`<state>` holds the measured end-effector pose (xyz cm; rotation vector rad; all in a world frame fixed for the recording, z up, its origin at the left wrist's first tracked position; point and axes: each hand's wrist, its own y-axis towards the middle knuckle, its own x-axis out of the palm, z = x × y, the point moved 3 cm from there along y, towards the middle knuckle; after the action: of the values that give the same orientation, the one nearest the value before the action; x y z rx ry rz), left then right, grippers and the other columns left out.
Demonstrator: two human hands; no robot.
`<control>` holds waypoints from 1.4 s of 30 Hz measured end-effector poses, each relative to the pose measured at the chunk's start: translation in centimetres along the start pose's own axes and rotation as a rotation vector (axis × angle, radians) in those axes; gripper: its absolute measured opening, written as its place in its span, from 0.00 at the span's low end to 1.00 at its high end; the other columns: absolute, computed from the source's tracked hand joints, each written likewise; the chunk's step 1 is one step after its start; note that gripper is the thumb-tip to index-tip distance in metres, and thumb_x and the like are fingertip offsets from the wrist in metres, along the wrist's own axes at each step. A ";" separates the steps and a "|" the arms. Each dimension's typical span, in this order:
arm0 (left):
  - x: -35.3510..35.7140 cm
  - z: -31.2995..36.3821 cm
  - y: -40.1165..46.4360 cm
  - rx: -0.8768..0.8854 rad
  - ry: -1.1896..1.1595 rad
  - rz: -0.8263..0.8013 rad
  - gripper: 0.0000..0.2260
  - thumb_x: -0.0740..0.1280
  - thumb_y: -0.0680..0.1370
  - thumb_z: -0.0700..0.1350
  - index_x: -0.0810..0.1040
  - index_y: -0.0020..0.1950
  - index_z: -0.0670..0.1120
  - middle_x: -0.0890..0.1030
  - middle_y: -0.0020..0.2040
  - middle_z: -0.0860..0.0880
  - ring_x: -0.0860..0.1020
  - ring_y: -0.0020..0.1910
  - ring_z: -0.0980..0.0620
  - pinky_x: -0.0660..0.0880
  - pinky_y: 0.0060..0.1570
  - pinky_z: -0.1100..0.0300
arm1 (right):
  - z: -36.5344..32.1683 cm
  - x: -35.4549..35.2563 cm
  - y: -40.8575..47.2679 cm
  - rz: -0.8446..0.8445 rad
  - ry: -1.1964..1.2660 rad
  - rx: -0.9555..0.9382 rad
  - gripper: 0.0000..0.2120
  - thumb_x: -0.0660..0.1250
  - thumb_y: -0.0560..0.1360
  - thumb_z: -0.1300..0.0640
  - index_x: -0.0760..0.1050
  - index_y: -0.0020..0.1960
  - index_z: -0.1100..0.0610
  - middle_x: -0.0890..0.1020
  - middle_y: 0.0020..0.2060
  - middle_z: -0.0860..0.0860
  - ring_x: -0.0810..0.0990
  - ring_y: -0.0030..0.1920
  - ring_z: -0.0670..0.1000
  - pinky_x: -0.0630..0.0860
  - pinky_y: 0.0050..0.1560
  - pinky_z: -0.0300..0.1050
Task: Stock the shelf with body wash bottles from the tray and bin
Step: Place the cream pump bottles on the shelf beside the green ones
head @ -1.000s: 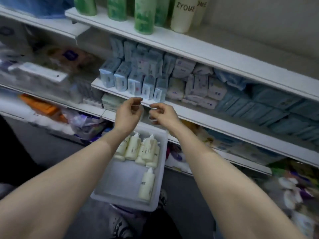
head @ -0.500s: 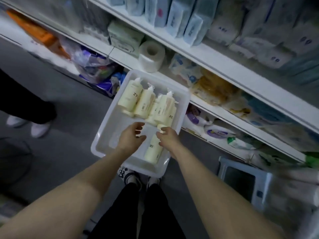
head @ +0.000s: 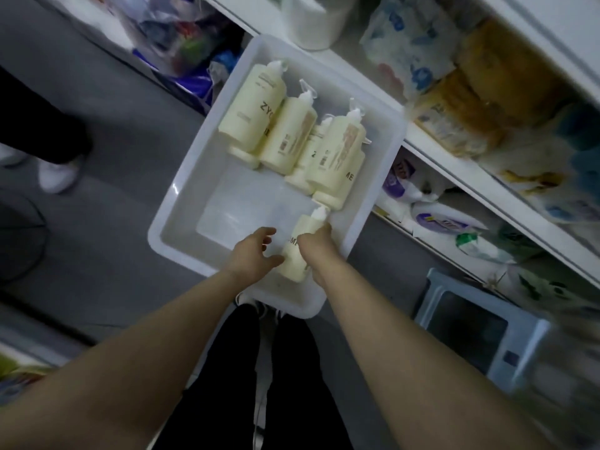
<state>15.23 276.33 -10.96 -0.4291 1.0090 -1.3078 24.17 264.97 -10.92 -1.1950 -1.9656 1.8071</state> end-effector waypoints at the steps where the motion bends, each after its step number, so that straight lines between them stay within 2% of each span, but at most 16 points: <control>1: 0.1 -0.1 0.3 -0.006 -0.003 -0.007 0.29 0.74 0.73 0.48 0.69 0.72 0.49 0.77 0.63 0.47 0.76 0.60 0.48 0.73 0.60 0.54 | -0.1 0.1 0.0 -0.003 0.013 0.003 0.40 0.59 0.69 0.54 0.50 0.79 0.50 0.72 0.69 0.54 0.74 0.64 0.60 0.74 0.64 0.60; 3: 0.4 -0.4 0.9 -0.016 -0.003 -0.022 0.30 0.75 0.72 0.50 0.68 0.72 0.49 0.77 0.63 0.47 0.76 0.61 0.48 0.72 0.62 0.54 | -0.1 0.3 0.2 -0.024 0.065 -0.001 0.35 0.62 0.74 0.58 0.53 0.79 0.53 0.73 0.68 0.55 0.74 0.64 0.60 0.75 0.63 0.59; 5: 0.7 -0.6 1.3 -0.027 0.012 -0.038 0.32 0.75 0.72 0.51 0.68 0.73 0.48 0.78 0.64 0.47 0.76 0.61 0.48 0.72 0.63 0.53 | 0.0 0.7 0.6 -0.064 0.115 -0.012 0.29 0.61 0.76 0.63 0.60 0.76 0.56 0.76 0.64 0.56 0.77 0.61 0.60 0.78 0.58 0.57; 8: 0.6 -0.8 1.8 -0.042 0.027 -0.039 0.30 0.75 0.72 0.49 0.69 0.71 0.44 0.78 0.63 0.44 0.77 0.60 0.44 0.73 0.60 0.50 | 0.2 1.6 1.2 -0.151 0.179 -0.028 0.23 0.60 0.77 0.64 0.69 0.72 0.58 0.79 0.60 0.58 0.80 0.58 0.60 0.79 0.59 0.60; 11: 0.2 -1.2 2.4 -0.081 0.008 -0.014 0.26 0.74 0.73 0.47 0.71 0.68 0.42 0.78 0.60 0.43 0.76 0.57 0.43 0.72 0.54 0.54 | 0.0 2.7 1.5 -0.212 0.240 -0.042 0.21 0.58 0.79 0.65 0.70 0.71 0.55 0.79 0.63 0.57 0.80 0.58 0.57 0.79 0.60 0.57; 15: 0.2 -1.6 3.2 -0.118 -0.059 0.008 0.30 0.76 0.71 0.48 0.69 0.69 0.44 0.78 0.60 0.46 0.77 0.58 0.45 0.71 0.50 0.57 | -0.2 4.2 2.1 -0.271 0.285 -0.040 0.22 0.57 0.81 0.65 0.66 0.74 0.56 0.78 0.66 0.57 0.79 0.61 0.58 0.79 0.52 0.53; 18: 0.1 -1.7 3.6 -0.131 -0.085 0.027 0.32 0.78 0.68 0.49 0.69 0.68 0.44 0.78 0.59 0.46 0.77 0.54 0.47 0.73 0.49 0.56 | -0.1 4.4 2.6 -0.301 0.319 -0.024 0.22 0.58 0.81 0.63 0.65 0.75 0.57 0.78 0.66 0.57 0.80 0.60 0.58 0.80 0.50 0.52; 21: -0.3 -1.7 3.4 -0.141 -0.105 0.024 0.34 0.80 0.65 0.51 0.69 0.66 0.45 0.78 0.58 0.47 0.77 0.52 0.49 0.76 0.50 0.54 | -0.1 4.0 2.3 -0.338 0.340 -0.023 0.20 0.59 0.82 0.60 0.66 0.73 0.57 0.79 0.64 0.58 0.81 0.55 0.55 0.80 0.46 0.48; 24: -1.0 -1.1 2.5 -0.114 -0.126 0.028 0.38 0.81 0.60 0.53 0.66 0.64 0.48 0.75 0.57 0.47 0.78 0.52 0.47 0.78 0.52 0.50 | -0.2 3.5 1.6 -0.356 0.372 -0.027 0.20 0.63 0.81 0.53 0.69 0.72 0.56 0.82 0.60 0.56 0.82 0.56 0.55 0.82 0.51 0.53; 26: -1.7 -0.3 1.5 -0.084 -0.149 -0.018 0.37 0.81 0.62 0.51 0.64 0.64 0.47 0.75 0.55 0.48 0.78 0.52 0.47 0.77 0.51 0.51 | -0.6 2.8 0.6 -0.351 0.385 -0.048 0.24 0.68 0.78 0.47 0.71 0.70 0.56 0.83 0.57 0.55 0.84 0.55 0.56 0.82 0.52 0.55; 28: -2.5 0.7 0.2 -0.062 -0.188 -0.097 0.35 0.81 0.64 0.48 0.63 0.63 0.46 0.76 0.54 0.50 0.78 0.52 0.49 0.78 0.52 0.52 | -1.1 1.6 -0.6 -0.343 0.363 -0.067 0.28 0.72 0.74 0.42 0.72 0.68 0.55 0.84 0.56 0.55 0.85 0.52 0.55 0.83 0.45 0.52; 30: -3.7 1.6 -1.4 -0.054 -0.239 -0.148 0.34 0.81 0.65 0.47 0.64 0.61 0.46 0.77 0.55 0.49 0.79 0.53 0.50 0.78 0.53 0.51 | -1.8 0.5 -2.3 -0.354 0.331 -0.100 0.28 0.74 0.72 0.41 0.74 0.66 0.54 0.85 0.54 0.54 0.86 0.51 0.55 0.83 0.43 0.50; 33: -5.7 3.1 -4.1 -0.042 -0.342 -0.191 0.33 0.81 0.64 0.46 0.66 0.61 0.47 0.78 0.58 0.48 0.79 0.56 0.50 0.78 0.56 0.50 | -2.8 -1.1 -4.9 -0.318 0.324 -0.154 0.32 0.75 0.69 0.39 0.71 0.68 0.52 0.84 0.56 0.52 0.85 0.52 0.55 0.83 0.50 0.57; 37: -8.3 6.7 -8.3 0.044 -0.359 -0.229 0.36 0.80 0.66 0.42 0.65 0.69 0.49 0.75 0.59 0.51 0.77 0.58 0.50 0.77 0.59 0.52 | -5.0 -2.4 -9.6 -0.307 0.393 -0.265 0.35 0.76 0.70 0.41 0.67 0.71 0.50 0.82 0.59 0.51 0.84 0.55 0.55 0.82 0.54 0.59; 42: -11.9 10.7 -12.7 0.119 -0.470 -0.262 0.29 0.75 0.71 0.40 0.68 0.69 0.53 0.78 0.57 0.50 0.79 0.56 0.50 0.80 0.53 0.52 | -8.5 -4.2 -15.6 -0.405 0.516 -0.366 0.23 0.67 0.79 0.47 0.72 0.69 0.56 0.84 0.57 0.56 0.83 0.58 0.57 0.75 0.65 0.61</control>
<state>17.05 281.23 8.77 -0.7548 0.4896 -1.4023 25.97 269.62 6.63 -1.1043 -2.0636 0.8634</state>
